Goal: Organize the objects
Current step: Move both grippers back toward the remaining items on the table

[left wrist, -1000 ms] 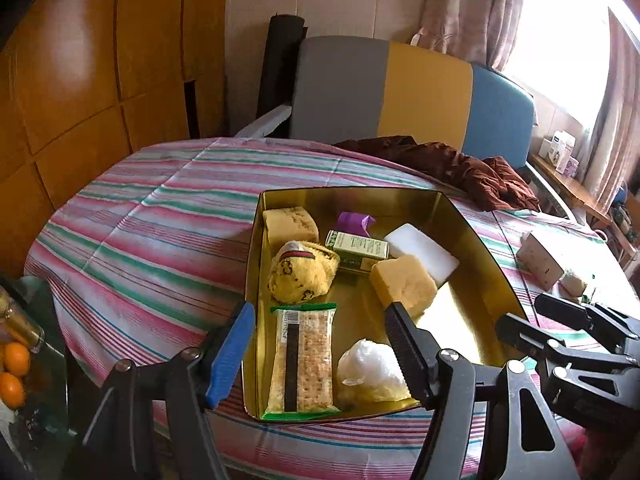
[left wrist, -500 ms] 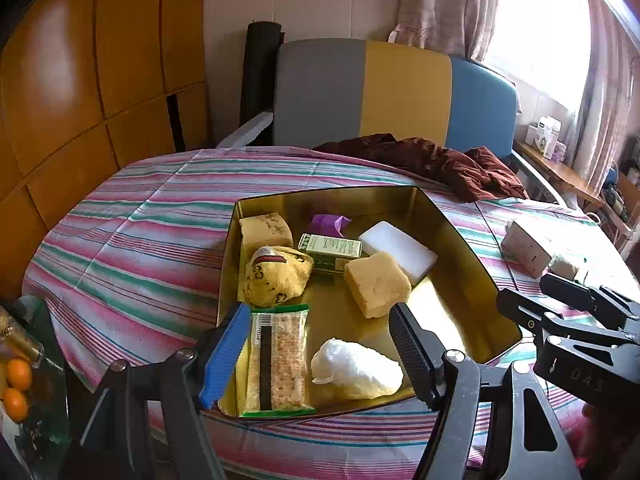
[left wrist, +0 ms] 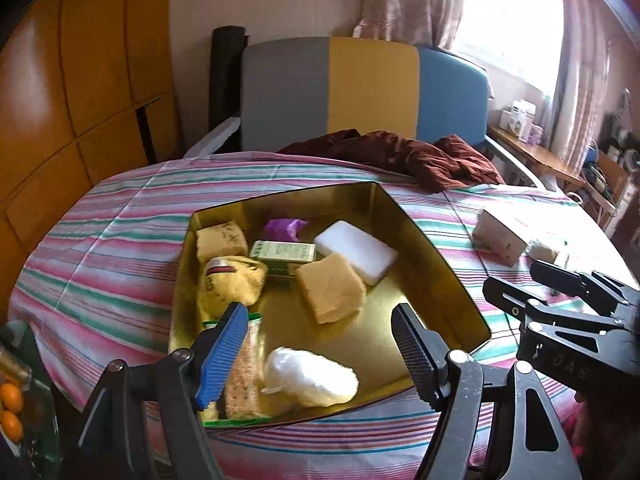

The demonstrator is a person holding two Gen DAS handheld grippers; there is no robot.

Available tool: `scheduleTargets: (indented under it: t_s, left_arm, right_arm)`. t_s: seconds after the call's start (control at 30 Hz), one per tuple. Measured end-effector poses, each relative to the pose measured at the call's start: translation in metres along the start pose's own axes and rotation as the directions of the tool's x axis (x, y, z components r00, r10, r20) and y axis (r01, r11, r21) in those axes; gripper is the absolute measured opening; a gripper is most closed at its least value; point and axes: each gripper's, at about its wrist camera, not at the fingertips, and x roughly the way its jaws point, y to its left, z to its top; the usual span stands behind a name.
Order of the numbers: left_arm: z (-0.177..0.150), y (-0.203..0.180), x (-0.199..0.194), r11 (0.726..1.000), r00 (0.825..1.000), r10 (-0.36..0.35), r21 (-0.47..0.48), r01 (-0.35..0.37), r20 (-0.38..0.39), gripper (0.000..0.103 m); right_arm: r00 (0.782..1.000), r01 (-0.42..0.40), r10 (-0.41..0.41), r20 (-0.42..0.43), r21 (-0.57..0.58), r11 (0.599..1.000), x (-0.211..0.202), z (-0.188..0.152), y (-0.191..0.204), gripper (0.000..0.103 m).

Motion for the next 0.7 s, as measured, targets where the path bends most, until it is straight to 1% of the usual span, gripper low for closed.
scheduleTargets:
  t_s: [0.2,0.43,0.57,0.7]
  left_arm:
    - [0.003,-0.023,0.006,0.997,0.999,-0.042,0.057,0.042,-0.011,0.075]
    - [0.009,-0.051,0.011,0.989,0.995,-0.1,0.112,0.101,-0.011,0.075]
    - [0.014,-0.071,0.016,0.978,0.989,-0.144,0.149,0.146,-0.025,0.075]
    - [0.019,-0.103,0.022,0.959,0.984,-0.171,0.223,0.176,-0.043,0.075]
  right_arm:
    - [0.999,0.034,-0.034,-0.011,0.04,0.999,0.0,-0.003,-0.023,0.068]
    - [0.995,0.091,-0.086,-0.058,0.098,0.991,0.003,-0.008,-0.058,0.068]
    - [0.986,0.149,-0.136,-0.093,0.151,0.977,0.001,-0.007,-0.092,0.068]
    - [0.973,0.221,-0.205,-0.102,0.194,0.956,-0.009,-0.003,-0.134,0.068]
